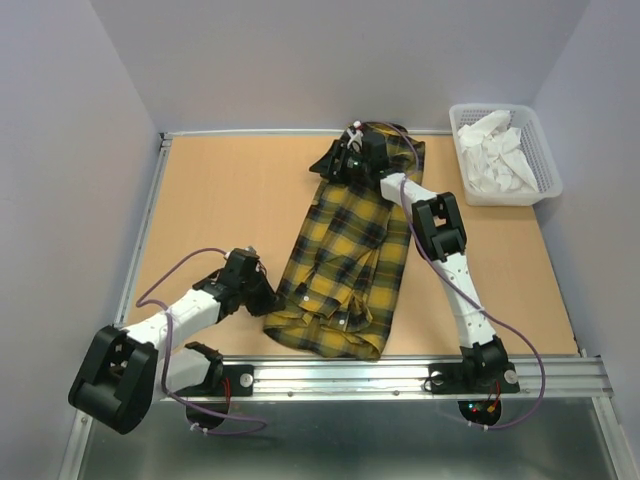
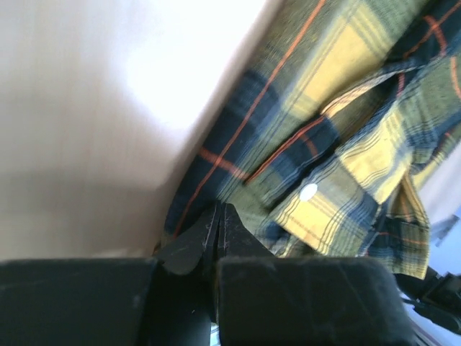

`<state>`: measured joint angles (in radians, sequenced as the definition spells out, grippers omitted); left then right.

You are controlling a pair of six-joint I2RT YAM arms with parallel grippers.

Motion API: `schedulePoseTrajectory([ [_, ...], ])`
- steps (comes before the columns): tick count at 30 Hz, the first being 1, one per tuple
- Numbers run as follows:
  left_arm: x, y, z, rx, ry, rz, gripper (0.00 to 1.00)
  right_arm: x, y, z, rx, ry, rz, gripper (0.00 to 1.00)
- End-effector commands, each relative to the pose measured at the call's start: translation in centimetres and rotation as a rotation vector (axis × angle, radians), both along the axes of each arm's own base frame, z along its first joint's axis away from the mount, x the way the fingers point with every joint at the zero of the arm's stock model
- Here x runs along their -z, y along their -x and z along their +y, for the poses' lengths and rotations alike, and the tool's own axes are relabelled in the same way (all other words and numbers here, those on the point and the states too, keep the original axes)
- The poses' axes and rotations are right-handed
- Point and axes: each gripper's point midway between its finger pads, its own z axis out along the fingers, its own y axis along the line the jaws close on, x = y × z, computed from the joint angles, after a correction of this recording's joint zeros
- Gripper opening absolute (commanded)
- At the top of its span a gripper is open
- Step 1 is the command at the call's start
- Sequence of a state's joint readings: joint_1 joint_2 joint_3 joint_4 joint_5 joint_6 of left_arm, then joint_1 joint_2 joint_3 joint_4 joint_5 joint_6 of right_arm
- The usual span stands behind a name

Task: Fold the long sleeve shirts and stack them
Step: Fold the shirt

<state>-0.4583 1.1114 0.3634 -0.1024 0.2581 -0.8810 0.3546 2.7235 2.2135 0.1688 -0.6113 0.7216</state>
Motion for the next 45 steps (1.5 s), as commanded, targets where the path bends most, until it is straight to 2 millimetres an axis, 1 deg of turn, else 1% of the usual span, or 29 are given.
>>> schedulePoseTrajectory([
  [1, -1.6, 0.4, 2.7, -0.074, -0.133, 0.008, 0.11, -0.5, -1.9, -3.5, 0.101, 0.098, -0.043, 0.70],
  [4, -5.2, -1.7, 2.7, -0.108, -0.120, -0.116, 0.22, -4.1, -1.4, -3.9, 0.100, 0.104, -0.097, 0.73],
  [5, -7.1, -2.8, 2.5, -0.099, -0.109, -0.185, 0.30, -6.0, -0.7, -4.3, 0.099, 0.111, -0.120, 0.76],
  [7, -8.8, -4.0, 2.3, -0.063, -0.122, -0.267, 0.40, -8.1, 0.4, -4.8, 0.098, 0.123, -0.145, 0.78],
  [8, -9.6, -4.5, 2.0, -0.042, -0.117, -0.301, 0.46, -10.2, 1.6, -5.5, 0.106, 0.125, -0.158, 0.79],
  [9, -11.0, -5.4, 1.4, -0.030, -0.097, -0.350, 0.55, -10.4, 2.3, -6.1, 0.112, 0.134, -0.150, 0.80],
  [11, -12.4, -6.0, 0.3, 0.029, -0.060, -0.404, 0.61, -11.9, 3.8, -7.0, 0.121, 0.144, -0.158, 0.81],
  [12, -13.5, -6.7, -0.7, 0.051, -0.026, -0.445, 0.65, -12.3, 5.7, -8.0, 0.127, 0.155, -0.142, 0.81],
  [13, -14.2, -6.7, -1.7, 0.087, 0.014, -0.462, 0.66, -13.1, 6.6, -8.6, 0.135, 0.157, -0.144, 0.81],
  [14, -14.8, -6.8, -2.5, 0.113, 0.040, -0.481, 0.67, -12.8, 7.7, -9.3, 0.140, 0.170, -0.133, 0.81],
  [15, -15.9, -6.9, -4.3, 0.174, 0.091, -0.519, 0.67, -13.3, 9.5, -10.4, 0.151, 0.176, -0.121, 0.81],
  [17, -16.2, -6.8, -6.3, 0.234, 0.119, -0.531, 0.67, -12.6, 11.6, -11.4, 0.153, 0.175, -0.080, 0.81],
  [18, -17.4, -6.2, -8.3, 0.305, 0.152, -0.572, 0.67, -12.8, 12.3, -12.3, 0.165, 0.173, -0.072, 0.81],
  [19, -17.4, -5.8, -9.3, 0.345, 0.156, -0.573, 0.67, -11.8, 14.3, -13.1, 0.165, 0.180, -0.035, 0.80],
  [20, -17.0, -5.8, -10.8, 0.387, 0.159, -0.573, 0.67, -11.8, 15.2, -13.6, 0.171, 0.182, -0.029, 0.80],
  [21, -18.0, -5.7, -12.2, 0.423, 0.176, -0.606, 0.67, -11.2, 16.1, -14.4, 0.181, 0.185, -0.009, 0.79],
  [22, -17.9, -5.4, -13.3, 0.469, 0.174, -0.619, 0.67, -10.7, 16.9, -14.9, 0.182, 0.184, 0.009, 0.79],
  [23, -17.7, -4.0, -15.1, 0.536, 0.187, -0.621, 0.66, -10.0, 18.7, -15.5, 0.178, 0.180, 0.036, 0.78],
  [24, -17.1, -4.0, -16.6, 0.574, 0.190, -0.617, 0.64, -9.6, 19.4, -15.9, 0.180, 0.175, 0.053, 0.77],
  [25, -16.9, -2.8, -18.0, 0.632, 0.201, -0.621, 0.62, -9.3, 20.2, -16.2, 0.179, 0.172, 0.068, 0.77],
  [26, -16.5, -2.5, -18.9, 0.663, 0.204, -0.619, 0.60, -8.4, 21.8, -16.4, 0.164, 0.170, 0.093, 0.77],
  [27, -15.9, -2.1, -20.5, 0.713, 0.216, -0.616, 0.56, -8.3, 22.3, -16.5, 0.159, 0.166, 0.097, 0.76],
  [29, -14.8, -1.4, -22.0, 0.771, 0.214, -0.621, 0.50, -7.5, 23.7, -16.4, 0.139, 0.161, 0.121, 0.76],
  [30, -13.8, -0.6, -23.5, 0.816, 0.217, -0.610, 0.44, -7.0, 24.8, -16.6, 0.134, 0.159, 0.138, 0.76],
  [33, -12.0, 0.6, -25.6, 0.903, 0.216, -0.601, 0.41, -6.0, 25.8, -17.0, 0.145, 0.168, 0.164, 0.76],
  [34, -10.8, 1.4, -26.9, 0.944, 0.215, -0.586, 0.40, -5.3, 26.3, -17.3, 0.149, 0.172, 0.179, 0.75],
  [36, -8.6, 2.4, -28.1, 1.006, 0.199, -0.558, 0.38, -4.6, 27.0, -17.5, 0.153, 0.176, 0.200, 0.75],
  [40, -5.9, 3.5, -28.6, 1.049, 0.176, -0.509, 0.32, -4.3, 27.7, -17.6, 0.148, 0.167, 0.217, 0.75],
  [45, -3.2, 5.0, -27.1, 1.080, 0.143, -0.465, 0.32, -3.5, 28.9, -17.7, 0.146, 0.157, 0.244, 0.75],
])
